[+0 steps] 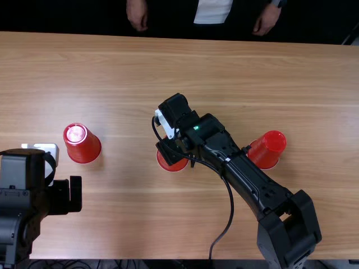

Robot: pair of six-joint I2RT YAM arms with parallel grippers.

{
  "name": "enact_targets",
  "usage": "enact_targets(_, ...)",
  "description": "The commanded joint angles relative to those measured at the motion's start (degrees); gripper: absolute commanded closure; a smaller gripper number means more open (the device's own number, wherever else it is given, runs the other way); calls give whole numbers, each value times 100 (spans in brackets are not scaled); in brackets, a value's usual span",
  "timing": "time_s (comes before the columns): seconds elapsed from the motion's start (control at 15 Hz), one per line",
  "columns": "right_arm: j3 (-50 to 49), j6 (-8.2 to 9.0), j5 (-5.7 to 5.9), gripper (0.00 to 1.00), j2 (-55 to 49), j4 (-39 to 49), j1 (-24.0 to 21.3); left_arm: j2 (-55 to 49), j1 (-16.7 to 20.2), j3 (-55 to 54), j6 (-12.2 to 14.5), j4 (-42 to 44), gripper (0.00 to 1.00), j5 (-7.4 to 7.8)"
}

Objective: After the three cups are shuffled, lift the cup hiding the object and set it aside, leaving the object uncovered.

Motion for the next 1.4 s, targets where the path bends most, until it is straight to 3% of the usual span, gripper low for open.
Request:
enact_targets(0.0,-163,24,-9,89,103,0,81,-79,-31,69,-25,-5,0,-1)
enact_targets(0.13,-119,45,-9,99,24,21,81,-79,-31,61,-25,-5,0,-12)
enact_targets(0.67,-4,55,23,99,-1760,52,-7,-79,-67,78,-25,-5,0,-1)
enact_targets(0.8,-83,45,23,99,-2217,-43,-244,-79,-67,87,-25,-5,0,-1)
enact_targets(0.93,-576,34,33,99,-2815,-74,-561,-79,-75,87,-25,-5,0,-1)
enact_targets(1.33,-2659,24,33,99,-3931,-64,-763,-79,-225,87,-25,-5,0,-1)
